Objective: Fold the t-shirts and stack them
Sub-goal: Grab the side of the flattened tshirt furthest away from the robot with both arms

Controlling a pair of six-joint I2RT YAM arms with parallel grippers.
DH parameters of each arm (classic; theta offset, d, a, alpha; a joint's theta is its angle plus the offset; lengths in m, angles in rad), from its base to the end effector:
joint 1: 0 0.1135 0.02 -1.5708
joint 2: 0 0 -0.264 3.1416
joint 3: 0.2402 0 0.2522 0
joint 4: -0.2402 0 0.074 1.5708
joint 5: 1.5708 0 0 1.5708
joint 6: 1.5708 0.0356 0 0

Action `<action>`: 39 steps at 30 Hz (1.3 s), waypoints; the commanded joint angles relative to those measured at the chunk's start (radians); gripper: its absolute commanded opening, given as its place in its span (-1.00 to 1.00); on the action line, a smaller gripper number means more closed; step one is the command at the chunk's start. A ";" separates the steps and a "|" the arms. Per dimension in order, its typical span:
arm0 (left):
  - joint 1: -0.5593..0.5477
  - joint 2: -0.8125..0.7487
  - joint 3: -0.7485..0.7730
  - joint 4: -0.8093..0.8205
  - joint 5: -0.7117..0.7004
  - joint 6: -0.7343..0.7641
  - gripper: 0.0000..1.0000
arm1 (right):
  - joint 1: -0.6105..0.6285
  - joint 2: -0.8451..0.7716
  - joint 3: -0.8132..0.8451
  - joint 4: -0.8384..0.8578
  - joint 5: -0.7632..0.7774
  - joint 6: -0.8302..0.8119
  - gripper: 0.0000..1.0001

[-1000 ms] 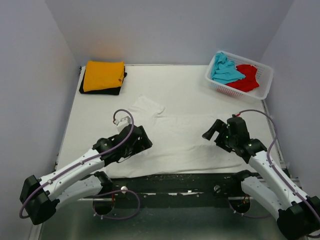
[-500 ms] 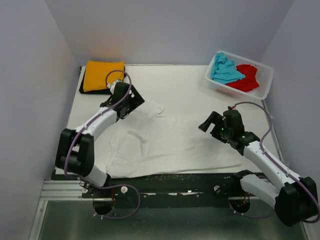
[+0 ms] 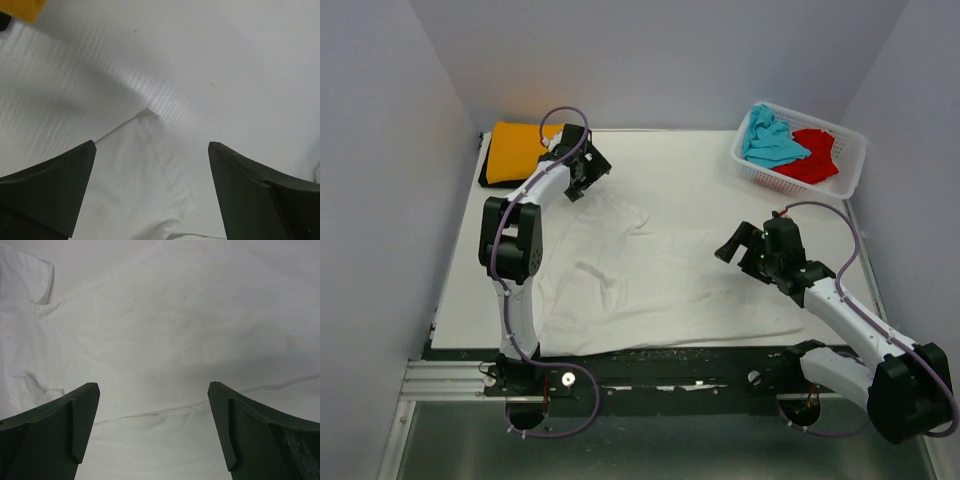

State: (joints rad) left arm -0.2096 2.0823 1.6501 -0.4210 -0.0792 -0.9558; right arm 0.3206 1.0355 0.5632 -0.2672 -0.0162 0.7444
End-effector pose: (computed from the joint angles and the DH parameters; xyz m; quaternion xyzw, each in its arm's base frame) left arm 0.4591 -0.0948 0.2131 -0.3540 0.8662 -0.1621 0.3134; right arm 0.2008 0.0673 0.2087 0.1892 0.8950 0.2114 0.3441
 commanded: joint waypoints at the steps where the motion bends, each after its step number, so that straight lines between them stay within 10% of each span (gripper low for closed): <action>1: -0.002 0.041 0.045 -0.150 -0.034 -0.005 0.97 | -0.001 -0.013 -0.014 0.024 0.007 -0.020 1.00; 25: -0.044 0.046 0.004 -0.189 0.144 0.103 0.97 | -0.002 -0.081 0.009 -0.030 0.058 -0.044 1.00; 39: -0.085 0.214 0.340 -0.576 0.087 0.233 0.97 | -0.002 -0.036 0.008 0.011 0.035 -0.044 1.00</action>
State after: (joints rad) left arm -0.2909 2.2360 1.8614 -0.8154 0.0452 -0.7509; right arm 0.3206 0.9955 0.5632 -0.2810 0.0105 0.7162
